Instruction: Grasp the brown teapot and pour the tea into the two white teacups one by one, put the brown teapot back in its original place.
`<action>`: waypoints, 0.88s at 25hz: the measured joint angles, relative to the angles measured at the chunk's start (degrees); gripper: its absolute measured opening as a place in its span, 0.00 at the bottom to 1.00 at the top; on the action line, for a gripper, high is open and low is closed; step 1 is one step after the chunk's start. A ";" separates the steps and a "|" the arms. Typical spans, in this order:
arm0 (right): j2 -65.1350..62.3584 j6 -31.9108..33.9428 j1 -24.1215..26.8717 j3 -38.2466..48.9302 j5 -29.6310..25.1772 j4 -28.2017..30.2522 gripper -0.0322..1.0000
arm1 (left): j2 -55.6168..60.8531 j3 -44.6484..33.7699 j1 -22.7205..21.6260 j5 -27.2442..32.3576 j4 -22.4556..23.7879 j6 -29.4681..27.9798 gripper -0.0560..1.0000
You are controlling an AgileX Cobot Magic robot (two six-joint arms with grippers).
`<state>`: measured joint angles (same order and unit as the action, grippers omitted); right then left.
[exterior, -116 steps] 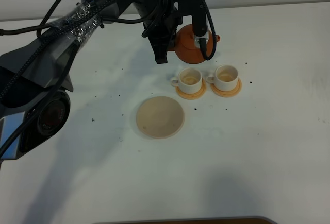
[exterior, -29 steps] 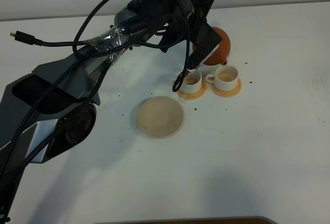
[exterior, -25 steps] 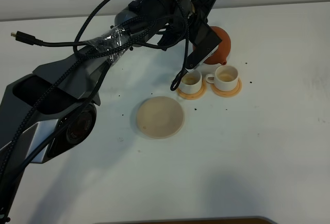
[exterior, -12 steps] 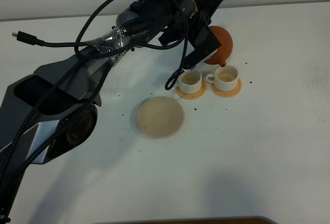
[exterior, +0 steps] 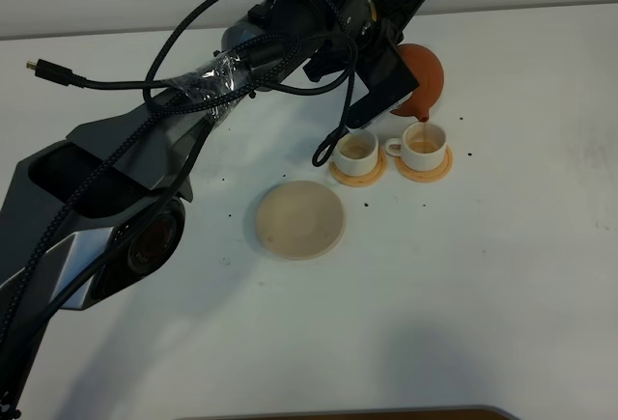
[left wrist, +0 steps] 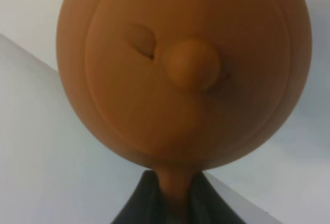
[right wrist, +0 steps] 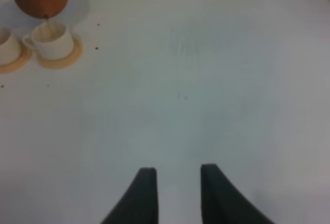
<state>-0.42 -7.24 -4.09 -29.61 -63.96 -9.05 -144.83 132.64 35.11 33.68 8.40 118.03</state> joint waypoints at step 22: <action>0.00 0.00 0.00 0.00 0.00 0.00 0.26 | 0.00 0.00 1.04 -1.51 3.96 0.04 0.19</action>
<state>-0.42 -7.24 -4.09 -29.61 -63.96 -9.05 -144.83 132.64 36.15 32.17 12.36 118.08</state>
